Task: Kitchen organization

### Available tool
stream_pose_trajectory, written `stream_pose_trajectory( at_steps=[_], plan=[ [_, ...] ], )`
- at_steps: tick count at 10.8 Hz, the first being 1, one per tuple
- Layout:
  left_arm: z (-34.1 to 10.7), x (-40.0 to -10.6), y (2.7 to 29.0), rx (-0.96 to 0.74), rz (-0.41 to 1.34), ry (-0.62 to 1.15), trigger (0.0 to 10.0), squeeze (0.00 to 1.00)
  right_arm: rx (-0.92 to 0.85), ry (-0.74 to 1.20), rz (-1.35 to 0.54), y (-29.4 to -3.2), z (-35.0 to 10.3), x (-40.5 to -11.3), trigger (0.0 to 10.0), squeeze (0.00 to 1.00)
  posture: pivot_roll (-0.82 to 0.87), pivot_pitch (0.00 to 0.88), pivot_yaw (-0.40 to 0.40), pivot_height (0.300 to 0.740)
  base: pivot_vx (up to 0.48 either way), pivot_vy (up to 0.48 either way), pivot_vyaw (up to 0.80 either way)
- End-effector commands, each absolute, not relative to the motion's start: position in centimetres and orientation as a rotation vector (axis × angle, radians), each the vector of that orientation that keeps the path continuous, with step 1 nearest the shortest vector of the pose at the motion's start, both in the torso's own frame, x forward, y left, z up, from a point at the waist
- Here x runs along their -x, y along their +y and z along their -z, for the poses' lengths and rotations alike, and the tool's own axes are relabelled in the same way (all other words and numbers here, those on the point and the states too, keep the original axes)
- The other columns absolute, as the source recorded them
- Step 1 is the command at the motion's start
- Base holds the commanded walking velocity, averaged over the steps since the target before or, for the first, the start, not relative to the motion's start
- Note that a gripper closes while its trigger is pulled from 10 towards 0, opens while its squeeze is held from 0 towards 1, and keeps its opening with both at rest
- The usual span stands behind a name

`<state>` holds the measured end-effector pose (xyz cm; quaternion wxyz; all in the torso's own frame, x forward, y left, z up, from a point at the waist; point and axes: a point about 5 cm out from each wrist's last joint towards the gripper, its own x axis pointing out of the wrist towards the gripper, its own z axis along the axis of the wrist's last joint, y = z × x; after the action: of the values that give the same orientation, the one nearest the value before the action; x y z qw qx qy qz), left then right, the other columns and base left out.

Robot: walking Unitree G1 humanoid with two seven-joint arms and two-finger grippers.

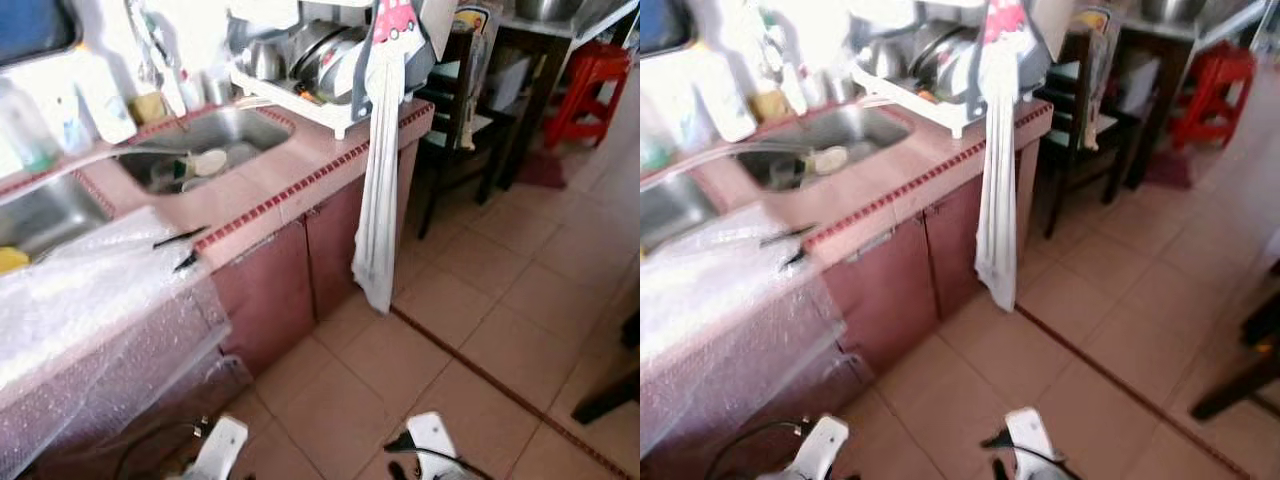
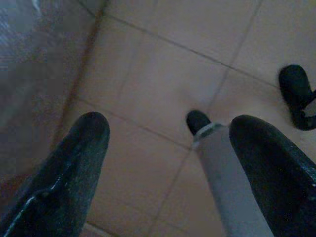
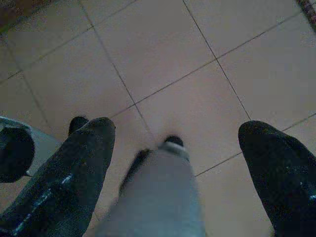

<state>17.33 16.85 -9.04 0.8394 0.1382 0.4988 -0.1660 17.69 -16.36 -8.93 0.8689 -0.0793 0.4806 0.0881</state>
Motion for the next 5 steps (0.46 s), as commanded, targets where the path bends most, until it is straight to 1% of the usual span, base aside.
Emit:
stream_pose_trajectory(
  at_steps=[1,3,5],
  plan=[
    [9.12,-17.19,16.53,-0.285,0.363,1.053,10.0,0.00,0.179,1.003,-0.163,-17.16,8.79,-17.89,10.0,0.00,-0.09,0.000,0.078,0.740,0.000,0.000,0.00],
    [9.15,-16.95,17.28,-0.289,0.358,1.061,10.0,0.00,0.179,1.004,-0.165,-17.12,8.81,-17.85,10.0,0.00,-0.09,0.000,0.079,0.740,0.000,0.000,0.00],
    [9.18,-16.84,17.40,-0.290,0.359,1.066,10.0,0.00,0.180,1.005,-0.165,-17.11,8.84,-17.78,10.0,0.00,-0.09,0.000,0.080,0.740,0.000,-0.322,0.00]
  ],
)
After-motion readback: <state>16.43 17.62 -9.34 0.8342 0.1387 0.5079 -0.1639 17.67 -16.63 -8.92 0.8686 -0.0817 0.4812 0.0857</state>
